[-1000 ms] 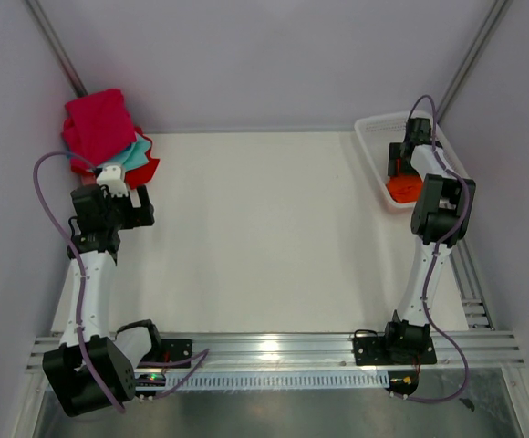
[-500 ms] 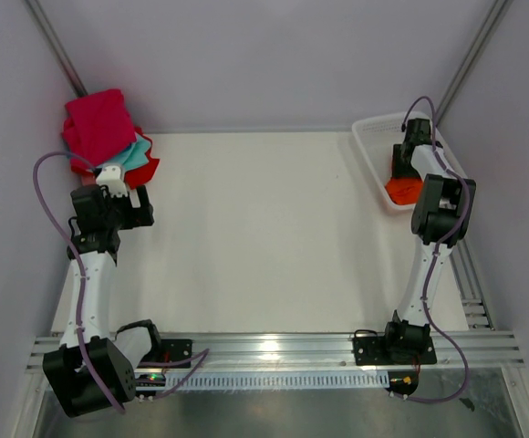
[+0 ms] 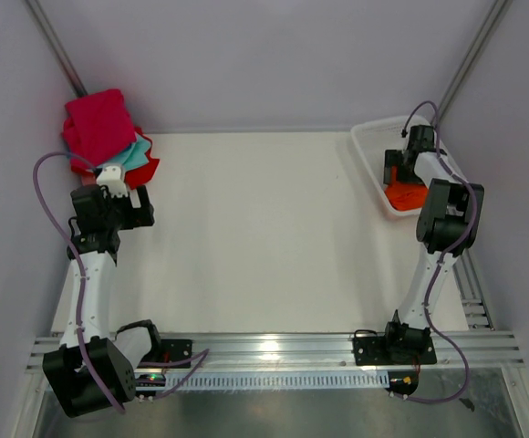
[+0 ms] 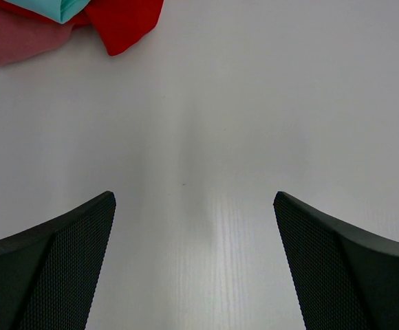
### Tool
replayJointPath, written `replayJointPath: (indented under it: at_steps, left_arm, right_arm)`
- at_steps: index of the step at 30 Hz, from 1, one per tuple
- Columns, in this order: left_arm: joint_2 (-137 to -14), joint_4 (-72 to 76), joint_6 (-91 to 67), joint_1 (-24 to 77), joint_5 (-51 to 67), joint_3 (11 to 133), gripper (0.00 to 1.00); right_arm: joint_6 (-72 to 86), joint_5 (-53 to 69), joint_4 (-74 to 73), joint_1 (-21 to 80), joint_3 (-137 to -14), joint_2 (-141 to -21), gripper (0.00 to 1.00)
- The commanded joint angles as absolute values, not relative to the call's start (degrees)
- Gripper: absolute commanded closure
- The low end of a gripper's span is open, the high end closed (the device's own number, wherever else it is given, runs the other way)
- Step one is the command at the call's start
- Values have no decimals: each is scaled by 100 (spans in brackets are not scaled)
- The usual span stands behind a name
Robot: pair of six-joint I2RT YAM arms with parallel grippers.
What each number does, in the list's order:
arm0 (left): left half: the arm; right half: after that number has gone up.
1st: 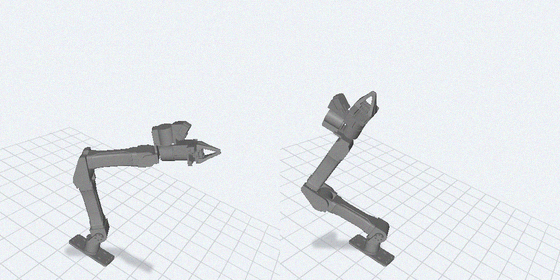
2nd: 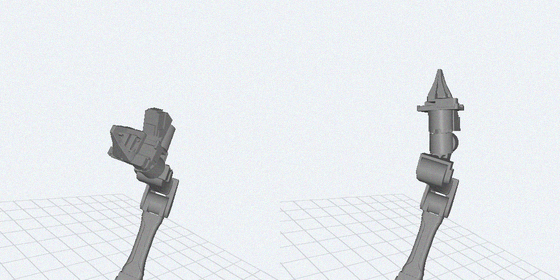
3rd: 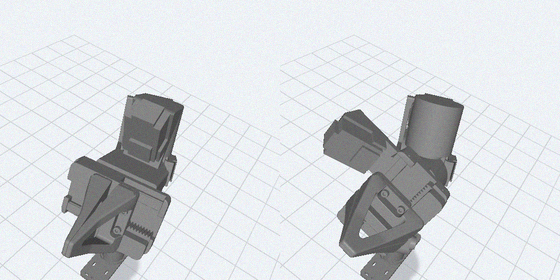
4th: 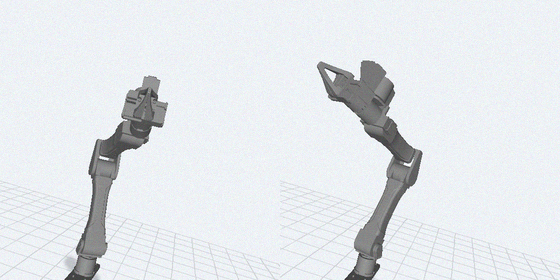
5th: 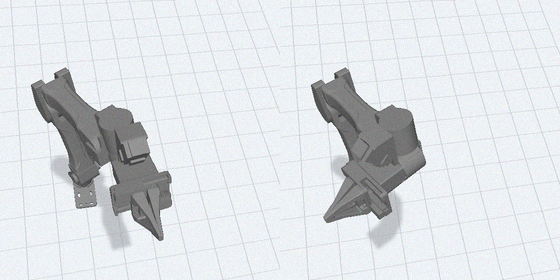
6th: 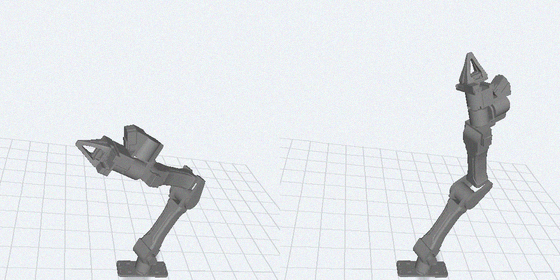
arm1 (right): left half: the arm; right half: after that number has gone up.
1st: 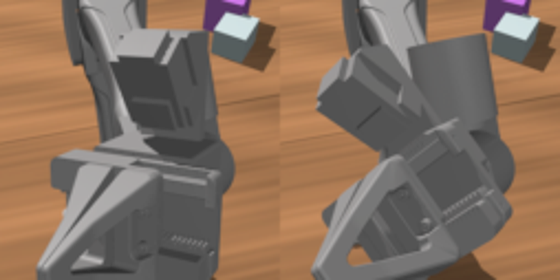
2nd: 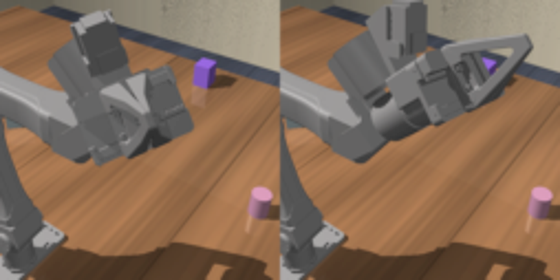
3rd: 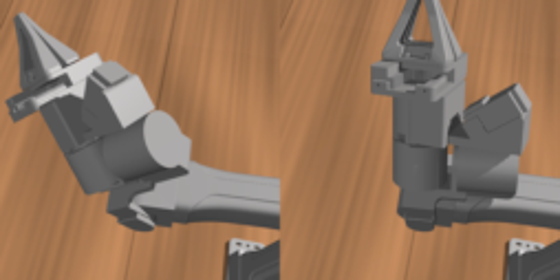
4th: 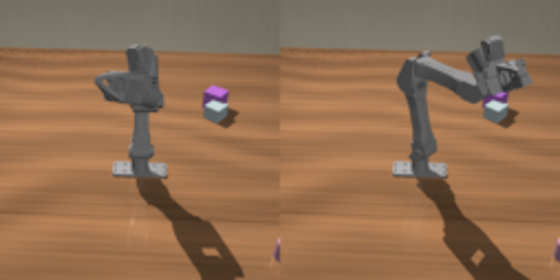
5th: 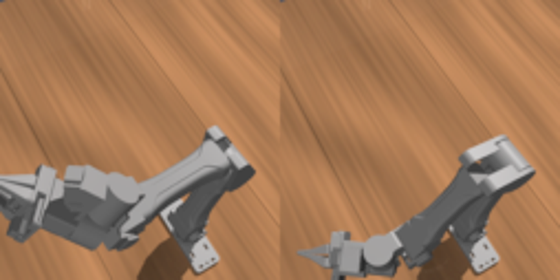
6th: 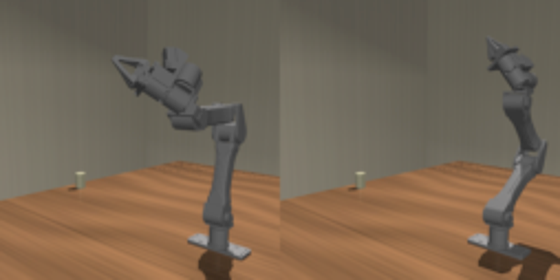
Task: Fold and stack the t-shirts
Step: Neatly place the folded tshirt to the corner
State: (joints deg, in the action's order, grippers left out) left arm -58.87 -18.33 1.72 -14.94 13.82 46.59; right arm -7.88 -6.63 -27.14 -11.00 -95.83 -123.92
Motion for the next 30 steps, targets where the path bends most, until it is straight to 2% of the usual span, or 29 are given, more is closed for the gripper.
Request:
replayJointPath:
  at_steps: [1,13,17,20,23,24,25,28,30]
  left_arm:
    - [-5923,-1933,106,-1521,1634,4947,1]
    - [-5941,-2162,184,-1529,2522,5063,1]
    - [-5854,-2145,211,-1529,2645,5019,1]
    - [-5836,-2118,211,-1529,2672,5001,1]
    - [-5845,-2144,202,-1529,2733,5018,1]
    - [-5853,-2145,211,-1521,2742,5010,1]
    - [-5836,-2145,202,-1529,2751,5001,1]
    - [-5836,-2127,202,-1521,2786,5010,1]
    - [-5836,-2144,211,-1529,2812,5010,1]
  right_arm:
    - [-800,-265,-2147,-1099,-9212,-11516,1]
    - [-545,922,-1336,-1107,-8324,-9906,1]
    - [-720,1791,-985,-1081,-7658,-9396,1]
    - [-1044,2976,-896,-1063,-7340,-9062,0]
    - [-1527,4592,-1229,-1037,-7295,-8895,1]
    - [-1808,5597,-1779,-1020,-7356,-8877,1]
    - [-2533,6051,-2184,-950,-7530,-8886,1]
    - [-3574,6783,-3662,-748,-7812,-8982,1]
    - [-4313,6812,-4338,-484,-7849,-9026,1]
